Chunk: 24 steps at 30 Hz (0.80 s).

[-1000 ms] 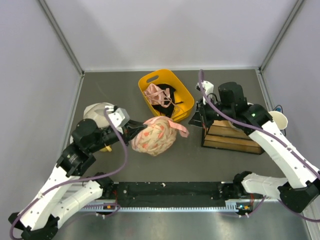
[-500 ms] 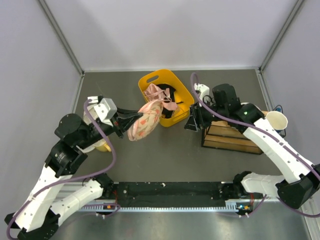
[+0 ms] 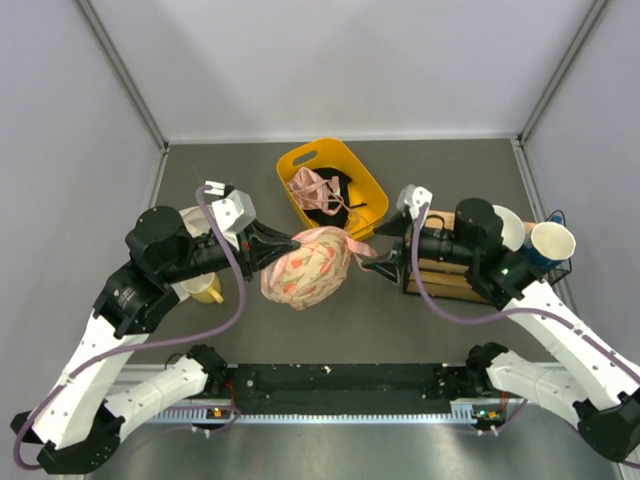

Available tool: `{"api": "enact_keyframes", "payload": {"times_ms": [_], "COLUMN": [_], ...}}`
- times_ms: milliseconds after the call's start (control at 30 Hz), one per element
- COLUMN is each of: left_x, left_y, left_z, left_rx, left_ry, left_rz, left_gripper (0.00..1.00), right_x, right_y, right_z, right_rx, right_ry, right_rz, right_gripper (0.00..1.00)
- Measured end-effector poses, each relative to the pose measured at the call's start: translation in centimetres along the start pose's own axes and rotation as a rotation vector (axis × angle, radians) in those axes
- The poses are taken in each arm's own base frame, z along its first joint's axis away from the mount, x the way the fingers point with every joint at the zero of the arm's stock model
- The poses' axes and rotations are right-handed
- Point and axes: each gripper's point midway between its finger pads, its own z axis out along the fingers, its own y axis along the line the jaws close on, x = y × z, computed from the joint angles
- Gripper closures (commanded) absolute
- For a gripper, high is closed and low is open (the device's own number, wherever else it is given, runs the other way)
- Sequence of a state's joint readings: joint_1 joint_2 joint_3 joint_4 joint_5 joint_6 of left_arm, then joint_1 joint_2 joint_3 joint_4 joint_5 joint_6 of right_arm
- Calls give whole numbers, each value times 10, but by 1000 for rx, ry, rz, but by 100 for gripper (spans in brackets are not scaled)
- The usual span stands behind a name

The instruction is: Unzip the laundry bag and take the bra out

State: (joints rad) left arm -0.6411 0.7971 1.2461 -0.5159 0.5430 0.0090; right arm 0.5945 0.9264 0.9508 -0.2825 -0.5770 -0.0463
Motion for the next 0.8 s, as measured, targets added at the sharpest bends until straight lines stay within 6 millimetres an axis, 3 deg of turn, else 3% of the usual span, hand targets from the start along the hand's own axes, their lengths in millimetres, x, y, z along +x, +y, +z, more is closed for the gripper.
{"api": "enact_keyframes", "payload": {"times_ms": [167, 433, 533, 567, 600, 733, 800], "left_x": [0, 3, 3, 2, 2, 4, 8], "left_y": [-11, -18, -19, -19, -19, -17, -16], "left_z": [-1, 1, 1, 1, 1, 1, 1], "left_rx": [55, 102, 105, 105, 105, 91, 81], "left_ry": [9, 24, 24, 23, 23, 30, 40], "left_rz": [-23, -57, -61, -63, -64, -69, -79], "left_gripper": [100, 100, 100, 100, 100, 100, 93], "right_x": [8, 6, 4, 3, 2, 5, 5], "right_y": [19, 29, 41, 45, 48, 46, 41], "right_z": [12, 43, 46, 46, 45, 45, 44], "right_rx": [-164, -333, -389, -407, -419, -390, -341], "right_ry": [-95, -199, -217, -221, -224, -206, -183], "right_rz": [-132, -153, -165, -168, -171, -158, -135], "right_gripper": [12, 14, 37, 64, 98, 100, 100]}}
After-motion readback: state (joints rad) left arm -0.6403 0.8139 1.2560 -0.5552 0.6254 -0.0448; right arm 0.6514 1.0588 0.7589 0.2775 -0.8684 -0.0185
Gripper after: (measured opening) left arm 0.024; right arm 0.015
